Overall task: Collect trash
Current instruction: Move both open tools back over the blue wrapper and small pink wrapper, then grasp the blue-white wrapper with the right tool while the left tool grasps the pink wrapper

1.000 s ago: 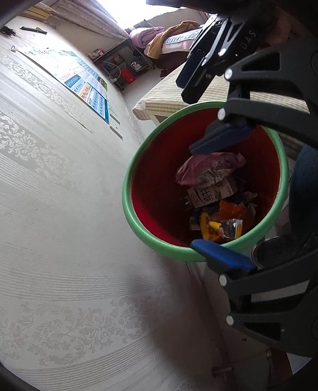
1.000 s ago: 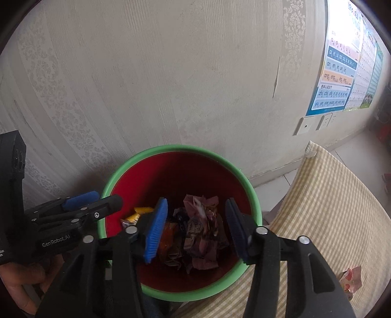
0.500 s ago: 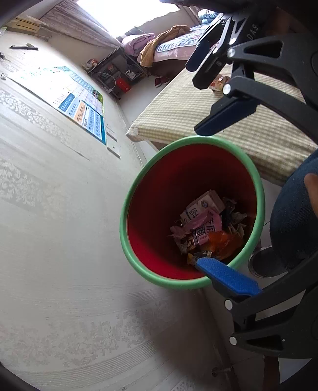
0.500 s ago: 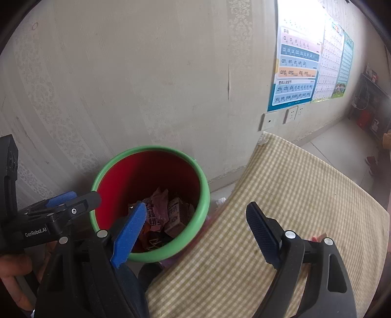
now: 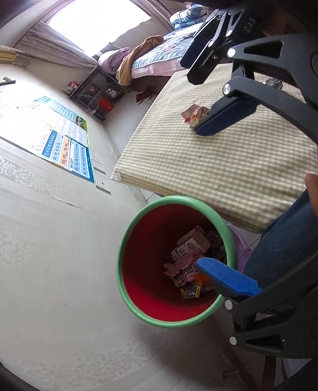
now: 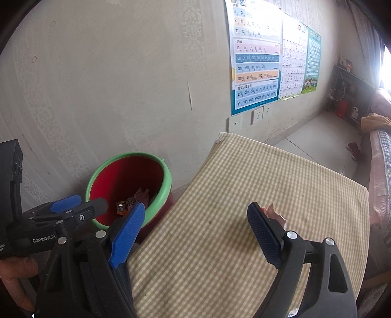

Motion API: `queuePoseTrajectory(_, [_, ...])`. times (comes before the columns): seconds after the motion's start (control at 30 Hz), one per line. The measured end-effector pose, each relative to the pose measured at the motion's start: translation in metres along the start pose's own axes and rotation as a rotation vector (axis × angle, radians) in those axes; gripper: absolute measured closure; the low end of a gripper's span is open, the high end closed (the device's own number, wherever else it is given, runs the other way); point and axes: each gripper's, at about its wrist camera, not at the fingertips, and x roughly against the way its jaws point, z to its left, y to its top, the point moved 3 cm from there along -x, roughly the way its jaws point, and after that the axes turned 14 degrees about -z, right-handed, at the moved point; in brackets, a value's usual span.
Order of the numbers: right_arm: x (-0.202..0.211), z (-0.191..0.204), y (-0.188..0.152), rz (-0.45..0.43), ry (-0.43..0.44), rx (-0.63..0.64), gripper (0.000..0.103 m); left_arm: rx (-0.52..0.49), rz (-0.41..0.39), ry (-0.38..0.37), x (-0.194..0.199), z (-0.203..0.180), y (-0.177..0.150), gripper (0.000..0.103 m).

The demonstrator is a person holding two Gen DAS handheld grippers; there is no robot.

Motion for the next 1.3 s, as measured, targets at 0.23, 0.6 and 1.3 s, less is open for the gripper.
queuePoseTrajectory(0.23, [0.036,-0.051,-0.026,0.011,-0.085,-0.055,0.017,-0.065,0.044,-0.056,-0.003,-0.047,-0.026,0.006])
queuePoseTrajectory(0.6, [0.083,-0.125,-0.097,0.091,-0.216,-0.158,0.017,-0.165,0.103,-0.143,-0.011,-0.119,-0.058,0.006])
queuePoseTrajectory(1.3, [0.048,-0.141,-0.192,0.363,-0.265,-0.131,0.042,-0.215,0.171,-0.144,-0.018,-0.136,-0.082,0.006])
